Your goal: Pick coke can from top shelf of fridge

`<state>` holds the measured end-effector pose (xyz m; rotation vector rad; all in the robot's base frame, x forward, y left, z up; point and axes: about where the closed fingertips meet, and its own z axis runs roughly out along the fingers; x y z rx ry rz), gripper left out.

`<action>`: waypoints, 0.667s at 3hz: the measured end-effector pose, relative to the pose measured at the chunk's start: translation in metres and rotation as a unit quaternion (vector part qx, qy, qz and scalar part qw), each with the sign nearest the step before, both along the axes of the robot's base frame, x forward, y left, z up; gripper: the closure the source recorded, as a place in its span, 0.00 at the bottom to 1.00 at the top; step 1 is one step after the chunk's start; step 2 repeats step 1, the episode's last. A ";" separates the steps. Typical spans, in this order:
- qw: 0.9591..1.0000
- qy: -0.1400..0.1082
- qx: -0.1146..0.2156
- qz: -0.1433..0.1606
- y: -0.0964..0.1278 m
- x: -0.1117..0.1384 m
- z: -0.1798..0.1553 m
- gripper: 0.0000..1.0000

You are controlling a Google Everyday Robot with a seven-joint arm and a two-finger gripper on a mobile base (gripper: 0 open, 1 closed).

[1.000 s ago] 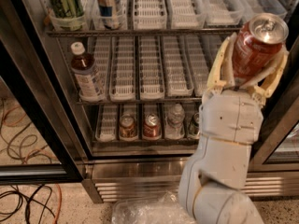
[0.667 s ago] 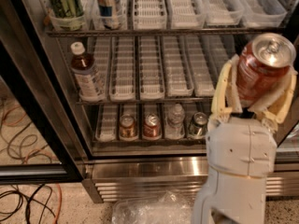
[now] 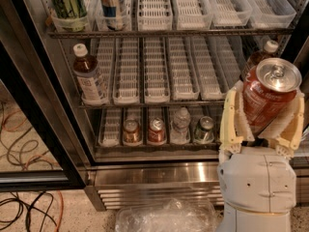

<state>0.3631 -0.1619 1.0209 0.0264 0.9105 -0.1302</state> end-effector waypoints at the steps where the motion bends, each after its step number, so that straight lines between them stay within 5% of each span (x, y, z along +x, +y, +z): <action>1: 1.000 0.000 0.000 0.000 0.000 0.000 0.000 1.00; 2: 1.000 0.000 0.000 0.000 0.000 0.000 0.000 1.00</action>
Offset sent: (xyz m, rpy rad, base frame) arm 0.0000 0.0000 0.0000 0.0000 0.0000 0.0000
